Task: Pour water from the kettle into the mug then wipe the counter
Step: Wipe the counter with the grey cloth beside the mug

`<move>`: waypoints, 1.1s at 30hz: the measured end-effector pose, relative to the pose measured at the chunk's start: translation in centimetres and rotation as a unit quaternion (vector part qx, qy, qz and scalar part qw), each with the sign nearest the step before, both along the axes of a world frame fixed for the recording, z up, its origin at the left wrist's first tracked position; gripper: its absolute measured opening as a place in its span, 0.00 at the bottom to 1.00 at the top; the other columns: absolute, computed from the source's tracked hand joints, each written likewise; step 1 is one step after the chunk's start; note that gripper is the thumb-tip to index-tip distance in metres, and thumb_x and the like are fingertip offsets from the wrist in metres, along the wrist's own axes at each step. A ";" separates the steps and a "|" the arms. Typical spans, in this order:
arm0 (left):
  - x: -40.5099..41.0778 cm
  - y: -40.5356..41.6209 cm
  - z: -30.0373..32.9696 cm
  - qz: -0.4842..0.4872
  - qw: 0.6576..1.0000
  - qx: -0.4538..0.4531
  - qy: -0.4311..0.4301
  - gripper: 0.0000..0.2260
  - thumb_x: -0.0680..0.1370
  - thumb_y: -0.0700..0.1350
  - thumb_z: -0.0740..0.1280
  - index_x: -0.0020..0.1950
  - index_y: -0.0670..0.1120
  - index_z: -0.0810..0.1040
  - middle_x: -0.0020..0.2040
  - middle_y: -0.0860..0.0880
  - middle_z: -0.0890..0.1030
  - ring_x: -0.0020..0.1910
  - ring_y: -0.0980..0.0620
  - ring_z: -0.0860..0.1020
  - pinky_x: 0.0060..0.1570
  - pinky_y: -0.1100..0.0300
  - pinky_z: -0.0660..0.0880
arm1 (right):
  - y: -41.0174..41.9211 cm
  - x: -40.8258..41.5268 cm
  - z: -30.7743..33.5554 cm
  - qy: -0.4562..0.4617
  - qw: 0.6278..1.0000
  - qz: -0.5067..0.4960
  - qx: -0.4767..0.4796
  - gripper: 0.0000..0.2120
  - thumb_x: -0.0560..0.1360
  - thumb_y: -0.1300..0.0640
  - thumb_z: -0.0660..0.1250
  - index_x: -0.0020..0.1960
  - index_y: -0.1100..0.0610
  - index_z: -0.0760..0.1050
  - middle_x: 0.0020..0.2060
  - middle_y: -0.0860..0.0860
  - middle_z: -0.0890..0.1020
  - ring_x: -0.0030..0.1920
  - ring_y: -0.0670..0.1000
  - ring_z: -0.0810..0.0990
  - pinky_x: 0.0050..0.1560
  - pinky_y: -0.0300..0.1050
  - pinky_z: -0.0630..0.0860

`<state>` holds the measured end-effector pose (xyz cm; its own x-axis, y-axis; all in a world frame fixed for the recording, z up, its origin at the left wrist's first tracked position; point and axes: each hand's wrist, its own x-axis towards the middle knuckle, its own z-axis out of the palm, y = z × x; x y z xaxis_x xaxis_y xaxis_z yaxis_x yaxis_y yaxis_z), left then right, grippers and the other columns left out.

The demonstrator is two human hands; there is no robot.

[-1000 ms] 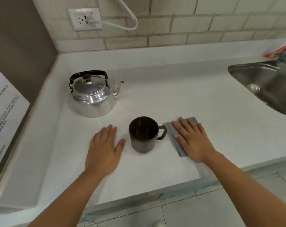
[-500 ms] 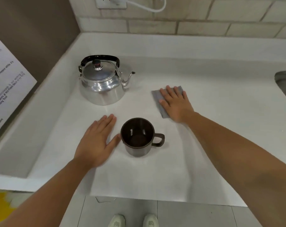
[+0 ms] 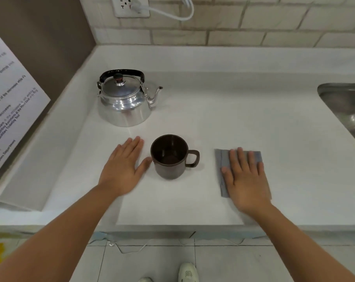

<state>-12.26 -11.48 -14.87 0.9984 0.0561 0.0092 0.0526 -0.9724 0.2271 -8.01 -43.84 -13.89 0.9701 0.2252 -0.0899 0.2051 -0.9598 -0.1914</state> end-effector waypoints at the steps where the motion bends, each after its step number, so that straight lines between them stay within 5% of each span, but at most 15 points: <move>1: 0.0 0.0 0.2 -0.001 1.000 -0.007 0.006 0.32 0.79 0.65 0.43 0.79 0.49 0.47 0.79 0.52 0.48 0.77 0.55 0.44 0.74 0.55 0.42 | 0.7 -2.1 0.1 0.007 1.000 0.008 0.006 0.30 0.80 0.42 0.39 0.77 0.52 0.36 0.78 0.51 0.41 0.77 0.54 0.36 0.75 0.52 0.36; 9: -4.2 3.5 1.3 -0.044 0.998 -0.001 0.049 0.32 0.79 0.64 0.44 0.79 0.49 0.46 0.79 0.52 0.45 0.77 0.54 0.43 0.73 0.58 0.39 | 8.4 -12.0 -0.2 0.010 0.998 0.059 0.006 0.29 0.78 0.40 0.34 0.75 0.49 0.29 0.76 0.48 0.33 0.74 0.51 0.28 0.70 0.48 0.25; 13: -7.3 6.8 1.1 -0.023 0.997 0.015 0.073 0.29 0.81 0.61 0.43 0.78 0.49 0.44 0.79 0.52 0.44 0.77 0.54 0.42 0.73 0.55 0.38 | 14.7 -15.6 -0.7 -0.002 0.985 0.166 0.048 0.29 0.78 0.40 0.34 0.76 0.48 0.34 0.77 0.47 0.38 0.75 0.52 0.31 0.71 0.49 0.26; 17: -9.3 8.9 1.4 0.014 0.996 -0.058 0.069 0.25 0.82 0.56 0.42 0.78 0.48 0.49 0.79 0.52 0.49 0.77 0.54 0.45 0.73 0.55 0.40 | 22.7 -13.2 -1.0 0.002 0.975 0.214 0.054 0.28 0.80 0.44 0.39 0.78 0.52 0.40 0.79 0.50 0.42 0.77 0.54 0.36 0.73 0.51 0.30; 22: -10.1 9.3 2.0 0.022 0.993 -0.120 0.005 0.23 0.83 0.52 0.46 0.77 0.45 0.55 0.78 0.49 0.56 0.77 0.53 0.49 0.73 0.56 0.43 | 28.4 -5.5 0.2 0.053 0.987 0.149 0.031 0.29 0.82 0.46 0.42 0.78 0.54 0.37 0.78 0.53 0.39 0.77 0.56 0.35 0.72 0.52 0.31; 29: -8.0 6.7 2.7 -0.044 0.976 -0.192 -0.091 0.21 0.84 0.47 0.50 0.77 0.44 0.56 0.78 0.47 0.57 0.75 0.57 0.50 0.73 0.60 0.45 | 24.1 -7.8 1.2 0.027 0.966 0.189 0.174 0.28 0.83 0.46 0.47 0.78 0.55 0.44 0.79 0.51 0.46 0.77 0.50 0.39 0.75 0.45 0.37; 33: -4.4 3.9 1.9 0.003 0.987 -0.158 0.006 0.26 0.84 0.53 0.48 0.78 0.42 0.48 0.79 0.45 0.49 0.77 0.49 0.46 0.74 0.53 0.44 | 16.8 -11.8 0.7 -0.011 0.978 0.153 0.141 0.27 0.82 0.44 0.45 0.78 0.51 0.48 0.76 0.43 0.47 0.76 0.43 0.40 0.74 0.42 0.37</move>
